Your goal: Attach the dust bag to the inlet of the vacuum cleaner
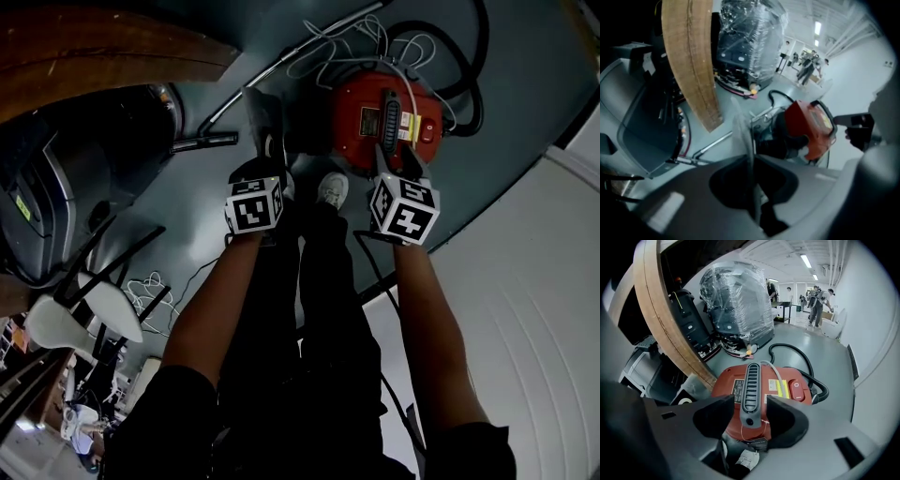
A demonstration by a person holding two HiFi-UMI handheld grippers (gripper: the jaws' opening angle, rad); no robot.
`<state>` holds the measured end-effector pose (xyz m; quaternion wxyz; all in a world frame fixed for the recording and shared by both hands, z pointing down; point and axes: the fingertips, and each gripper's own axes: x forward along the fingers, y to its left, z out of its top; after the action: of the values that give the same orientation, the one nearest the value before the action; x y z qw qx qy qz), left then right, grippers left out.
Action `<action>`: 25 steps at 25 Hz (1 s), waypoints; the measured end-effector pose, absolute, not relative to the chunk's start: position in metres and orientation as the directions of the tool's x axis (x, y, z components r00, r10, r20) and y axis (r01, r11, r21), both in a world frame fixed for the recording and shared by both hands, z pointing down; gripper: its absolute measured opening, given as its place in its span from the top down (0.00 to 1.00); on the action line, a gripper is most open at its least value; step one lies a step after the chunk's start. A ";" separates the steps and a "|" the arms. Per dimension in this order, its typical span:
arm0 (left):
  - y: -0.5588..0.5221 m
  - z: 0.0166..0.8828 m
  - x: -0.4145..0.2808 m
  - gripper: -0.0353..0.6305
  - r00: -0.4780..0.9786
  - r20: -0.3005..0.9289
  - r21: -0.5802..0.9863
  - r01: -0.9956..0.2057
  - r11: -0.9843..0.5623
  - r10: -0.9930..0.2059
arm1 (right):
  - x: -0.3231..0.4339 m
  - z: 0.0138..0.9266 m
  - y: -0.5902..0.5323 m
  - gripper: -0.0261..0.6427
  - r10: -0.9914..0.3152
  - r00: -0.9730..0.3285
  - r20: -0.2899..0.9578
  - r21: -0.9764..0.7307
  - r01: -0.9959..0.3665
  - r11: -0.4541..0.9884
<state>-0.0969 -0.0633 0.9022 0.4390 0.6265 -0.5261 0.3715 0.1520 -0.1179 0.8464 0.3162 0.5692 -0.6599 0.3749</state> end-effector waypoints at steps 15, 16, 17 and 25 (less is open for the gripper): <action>-0.077 0.914 -0.075 0.91 0.149 0.939 0.141 -0.989 -0.047 -0.310 | 0.150 0.862 -0.112 0.76 -0.464 -0.093 0.881 -0.064 -0.995 0.077; -0.077 0.915 -0.074 0.91 0.151 0.940 0.142 -0.989 -0.049 -0.307 | 0.149 0.862 -0.112 0.76 -0.459 -0.092 0.883 -0.062 -0.995 0.081; -0.077 0.915 -0.072 0.91 0.153 0.941 0.143 -0.988 -0.054 -0.303 | 0.149 0.862 -0.112 0.76 -0.455 -0.093 0.886 -0.059 -0.994 0.088; -0.066 0.920 -0.061 0.91 0.172 0.952 0.144 -0.981 -0.127 -0.255 | 0.148 0.863 -0.112 0.76 -0.428 -0.114 0.897 -0.068 -0.990 0.122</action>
<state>-0.0612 -0.0661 0.9197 0.4396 0.6268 -0.4930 0.4133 0.1476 -0.1118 0.8631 0.3776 0.5482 -0.6467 0.3724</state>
